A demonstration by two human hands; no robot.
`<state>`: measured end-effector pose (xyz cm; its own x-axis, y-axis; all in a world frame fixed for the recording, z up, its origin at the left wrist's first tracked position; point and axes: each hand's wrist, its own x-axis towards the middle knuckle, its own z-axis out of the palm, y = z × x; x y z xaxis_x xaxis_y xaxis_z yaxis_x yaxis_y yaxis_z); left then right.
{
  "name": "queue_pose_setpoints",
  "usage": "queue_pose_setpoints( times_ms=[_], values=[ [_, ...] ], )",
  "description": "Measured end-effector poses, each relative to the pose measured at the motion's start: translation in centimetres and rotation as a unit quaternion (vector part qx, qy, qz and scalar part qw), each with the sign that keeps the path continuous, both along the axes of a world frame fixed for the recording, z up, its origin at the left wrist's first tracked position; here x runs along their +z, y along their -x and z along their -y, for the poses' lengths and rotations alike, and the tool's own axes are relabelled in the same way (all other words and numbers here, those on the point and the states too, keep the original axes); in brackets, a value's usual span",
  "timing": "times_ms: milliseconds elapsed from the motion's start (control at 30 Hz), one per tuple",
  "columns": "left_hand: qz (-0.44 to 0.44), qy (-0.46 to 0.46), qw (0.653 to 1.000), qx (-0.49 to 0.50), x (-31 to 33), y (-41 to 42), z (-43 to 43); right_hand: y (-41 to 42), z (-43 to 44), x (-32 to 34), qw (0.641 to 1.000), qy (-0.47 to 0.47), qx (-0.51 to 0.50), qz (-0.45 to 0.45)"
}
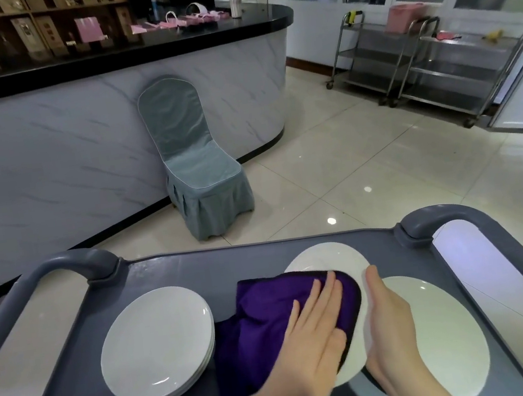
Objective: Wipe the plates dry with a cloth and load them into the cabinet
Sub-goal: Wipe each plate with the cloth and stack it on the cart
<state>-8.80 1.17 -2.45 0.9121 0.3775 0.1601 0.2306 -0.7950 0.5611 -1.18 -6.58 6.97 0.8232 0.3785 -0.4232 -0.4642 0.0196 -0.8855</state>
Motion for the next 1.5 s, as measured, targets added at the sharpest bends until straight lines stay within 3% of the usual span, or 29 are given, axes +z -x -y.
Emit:
queue_pose_setpoints(
  times_ms=[67,200,333,400,433,500,567,600,667,700,833,900,967,1067,1133,1200,1300,1500],
  values=[
    [0.013,0.014,1.000,-0.005,0.9,0.1,-1.7,0.3,-0.2,0.2,1.000,-0.004,0.010,0.013],
    [0.047,0.170,0.984,0.033,1.1,1.4,-4.3,0.0,-1.3,1.5,0.997,0.010,0.010,0.075],
    [-0.033,0.269,0.960,0.071,-1.2,4.5,-4.7,-0.9,-1.5,1.6,0.972,0.064,0.044,0.220],
    [-0.015,0.273,0.952,0.139,-0.6,5.7,-5.3,-0.9,-1.8,1.1,0.946,0.106,0.094,0.291],
    [0.028,0.306,0.933,0.186,0.1,6.2,-5.9,-0.6,-2.0,0.8,0.927,0.127,0.126,0.329],
    [0.121,0.450,0.849,0.249,2.5,7.2,-7.1,0.6,-2.7,0.2,0.872,0.145,0.195,0.425],
    [0.180,0.578,0.755,0.253,4.5,8.2,-8.4,2.3,-3.3,-0.5,0.776,0.126,0.252,0.565],
    [0.193,0.609,0.728,0.250,5.4,8.8,-8.8,3.4,-3.6,-0.7,0.721,0.121,0.276,0.624],
    [0.210,0.617,0.712,0.260,6.0,10.0,-9.2,5.7,-4.5,-1.5,0.631,0.125,0.323,0.694],
    [0.217,0.609,0.710,0.279,6.1,10.7,-9.4,6.6,-4.9,-1.9,0.602,0.128,0.355,0.704],
    [0.247,0.615,0.665,0.345,4.5,13.8,-10.5,8.7,-6.9,-2.8,0.535,0.142,0.476,0.684],
    [0.259,0.620,0.647,0.361,3.5,15.5,-11.2,8.9,-8.0,-3.0,0.549,0.155,0.534,0.625],
    [0.267,0.613,0.640,0.379,2.4,17.1,-12.2,8.6,-8.8,-4.1,0.593,0.182,0.529,0.579],
    [0.285,0.609,0.616,0.411,0.2,19.7,-13.6,8.2,-9.8,-6.0,0.709,0.248,0.390,0.533],
    [0.290,0.612,0.607,0.415,-0.9,21.1,-14.2,8.4,-11.1,-7.0,0.790,0.269,0.347,0.428],
    [0.284,0.602,0.614,0.425,-1.8,22.0,-14.7,9.2,-12.5,-8.1,0.857,0.229,0.339,0.314],
    [0.254,0.554,0.655,0.447,-2.5,23.3,-15.6,10.6,-13.8,-9.2,0.878,0.220,0.322,0.278],
    [0.141,0.408,0.793,0.429,-2.3,25.7,-17.4,12.2,-16.1,-10.9,0.859,0.249,0.316,0.316]
  ],
)
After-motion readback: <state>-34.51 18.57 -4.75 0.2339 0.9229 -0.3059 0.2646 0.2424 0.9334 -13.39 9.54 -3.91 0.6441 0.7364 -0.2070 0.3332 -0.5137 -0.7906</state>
